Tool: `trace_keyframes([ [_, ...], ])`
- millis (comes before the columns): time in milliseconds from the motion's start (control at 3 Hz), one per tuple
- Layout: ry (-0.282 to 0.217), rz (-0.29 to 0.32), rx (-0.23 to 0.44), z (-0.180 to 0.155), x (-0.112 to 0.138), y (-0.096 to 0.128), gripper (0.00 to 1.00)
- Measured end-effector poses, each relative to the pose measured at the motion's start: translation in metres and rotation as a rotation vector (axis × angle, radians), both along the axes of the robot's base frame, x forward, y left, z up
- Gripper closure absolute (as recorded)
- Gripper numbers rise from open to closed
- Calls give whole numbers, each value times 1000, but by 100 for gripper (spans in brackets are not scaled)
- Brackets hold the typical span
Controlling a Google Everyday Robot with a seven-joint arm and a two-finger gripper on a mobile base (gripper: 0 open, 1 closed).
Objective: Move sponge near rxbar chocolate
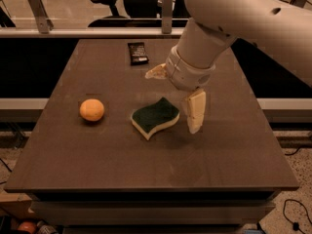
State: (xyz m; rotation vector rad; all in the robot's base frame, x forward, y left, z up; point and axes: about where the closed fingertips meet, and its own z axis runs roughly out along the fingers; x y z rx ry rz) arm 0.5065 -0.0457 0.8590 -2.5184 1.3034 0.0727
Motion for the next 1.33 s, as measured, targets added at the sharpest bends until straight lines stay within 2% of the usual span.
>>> trace_keyframes([
  [667, 99, 108, -19, -24, -3, 33, 0],
  [1000, 122, 117, -36, -33, -7, 39, 0],
  [1333, 118, 93, -86, -41, -9, 39, 0],
])
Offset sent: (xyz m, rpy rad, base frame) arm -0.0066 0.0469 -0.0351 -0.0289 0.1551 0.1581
